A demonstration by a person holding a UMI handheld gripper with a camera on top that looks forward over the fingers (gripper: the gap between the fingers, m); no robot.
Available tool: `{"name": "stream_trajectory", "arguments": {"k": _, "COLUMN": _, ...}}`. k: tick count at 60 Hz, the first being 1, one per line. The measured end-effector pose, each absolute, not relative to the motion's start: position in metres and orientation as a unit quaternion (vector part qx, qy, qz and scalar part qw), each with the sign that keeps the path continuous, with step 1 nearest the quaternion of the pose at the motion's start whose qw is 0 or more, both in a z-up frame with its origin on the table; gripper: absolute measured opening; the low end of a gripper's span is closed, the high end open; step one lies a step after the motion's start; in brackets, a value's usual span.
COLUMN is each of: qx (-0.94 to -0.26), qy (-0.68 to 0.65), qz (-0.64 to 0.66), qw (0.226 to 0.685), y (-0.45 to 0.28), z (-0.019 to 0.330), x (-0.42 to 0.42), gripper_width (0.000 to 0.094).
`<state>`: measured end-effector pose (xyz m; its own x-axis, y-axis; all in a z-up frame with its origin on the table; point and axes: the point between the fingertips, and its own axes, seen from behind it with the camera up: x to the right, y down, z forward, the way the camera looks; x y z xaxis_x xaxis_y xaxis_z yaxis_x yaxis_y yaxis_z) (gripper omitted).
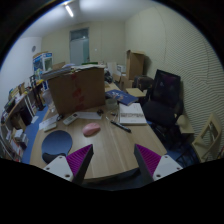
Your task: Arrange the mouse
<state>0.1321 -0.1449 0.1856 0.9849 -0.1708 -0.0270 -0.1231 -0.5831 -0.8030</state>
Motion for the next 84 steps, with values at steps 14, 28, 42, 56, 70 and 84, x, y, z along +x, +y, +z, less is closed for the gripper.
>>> {"name": "stream_trajectory", "arguments": {"k": 14, "qx": -0.894, "qy": 0.051, "qz": 0.036, "qw": 0.443, "y": -0.099, "z": 0.149, "x": 0.114, "gripper_width": 0.0835}}
{"name": "stream_trajectory", "arguments": {"k": 28, "qx": -0.900, "qy": -0.009, "qz": 0.100, "qw": 0.424, "y": -0.030, "z": 0.078, "x": 0.054, "gripper_width": 0.0837}}
{"name": "stream_trajectory", "arguments": {"k": 42, "qx": -0.910, "qy": -0.050, "qz": 0.103, "qw": 0.399, "y": 0.038, "z": 0.002, "x": 0.025, "gripper_width": 0.0835}}
{"name": "stream_trajectory", "arguments": {"k": 56, "qx": -0.902, "qy": -0.063, "qz": 0.073, "qw": 0.420, "y": 0.110, "z": -0.014, "x": 0.022, "gripper_width": 0.0835}}
{"name": "stream_trajectory", "arguments": {"k": 70, "qx": -0.893, "qy": -0.063, "qz": 0.043, "qw": 0.443, "y": 0.163, "z": -0.015, "x": 0.009, "gripper_width": 0.0794}}
{"name": "stream_trajectory", "arguments": {"k": 84, "qx": -0.902, "qy": -0.031, "qz": 0.039, "qw": 0.429, "y": 0.170, "z": -0.017, "x": 0.011, "gripper_width": 0.0410}}
